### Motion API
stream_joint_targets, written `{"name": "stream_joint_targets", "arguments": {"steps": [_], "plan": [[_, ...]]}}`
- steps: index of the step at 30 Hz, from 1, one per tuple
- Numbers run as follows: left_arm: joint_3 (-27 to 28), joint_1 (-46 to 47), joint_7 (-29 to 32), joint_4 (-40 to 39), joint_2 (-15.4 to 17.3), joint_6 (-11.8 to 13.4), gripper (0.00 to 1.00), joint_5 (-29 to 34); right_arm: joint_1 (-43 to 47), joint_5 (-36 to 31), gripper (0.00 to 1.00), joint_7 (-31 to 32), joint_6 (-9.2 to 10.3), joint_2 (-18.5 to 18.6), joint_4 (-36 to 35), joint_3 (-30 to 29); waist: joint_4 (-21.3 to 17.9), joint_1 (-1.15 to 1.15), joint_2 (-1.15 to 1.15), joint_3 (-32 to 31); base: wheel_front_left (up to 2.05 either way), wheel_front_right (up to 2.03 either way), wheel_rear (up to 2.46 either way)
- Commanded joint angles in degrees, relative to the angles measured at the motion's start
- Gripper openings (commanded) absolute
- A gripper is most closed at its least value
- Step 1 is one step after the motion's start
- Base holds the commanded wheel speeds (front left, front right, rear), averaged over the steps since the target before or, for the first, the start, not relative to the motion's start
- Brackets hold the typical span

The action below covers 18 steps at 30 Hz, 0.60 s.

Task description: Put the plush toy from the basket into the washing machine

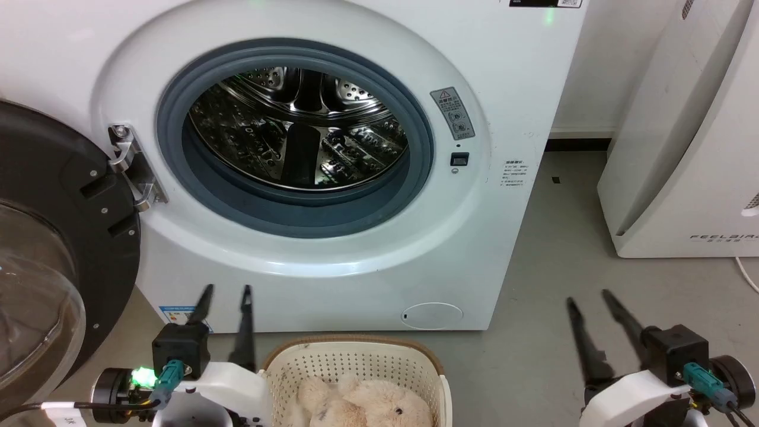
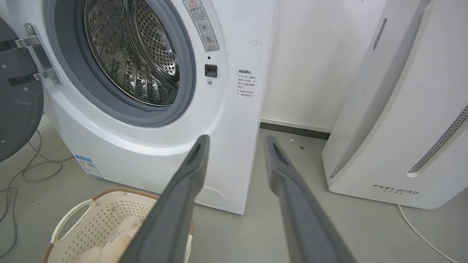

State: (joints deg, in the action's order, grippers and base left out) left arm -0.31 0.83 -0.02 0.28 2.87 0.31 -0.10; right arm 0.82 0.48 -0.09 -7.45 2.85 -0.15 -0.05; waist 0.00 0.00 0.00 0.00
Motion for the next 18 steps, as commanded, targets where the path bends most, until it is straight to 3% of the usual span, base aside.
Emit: {"name": "stream_joint_targets", "arguments": {"steps": [1,18], "plan": [[-0.02,0.0,-0.13,0.04,0.0,0.11,1.0,-0.1,0.0,0.11,1.0,-0.13,0.0,0.0,-0.01,-0.09,0.0,0.0,0.0,0.01,0.0,0.0,0.0],[-1.96,2.84,-2.17,3.74,0.0,0.92,1.0,-0.55,-0.53,2.4,1.0,-2.16,0.0,0.0,-1.29,-1.1,-0.5,0.0,0.0,1.83,0.0,0.0,0.0]]}}
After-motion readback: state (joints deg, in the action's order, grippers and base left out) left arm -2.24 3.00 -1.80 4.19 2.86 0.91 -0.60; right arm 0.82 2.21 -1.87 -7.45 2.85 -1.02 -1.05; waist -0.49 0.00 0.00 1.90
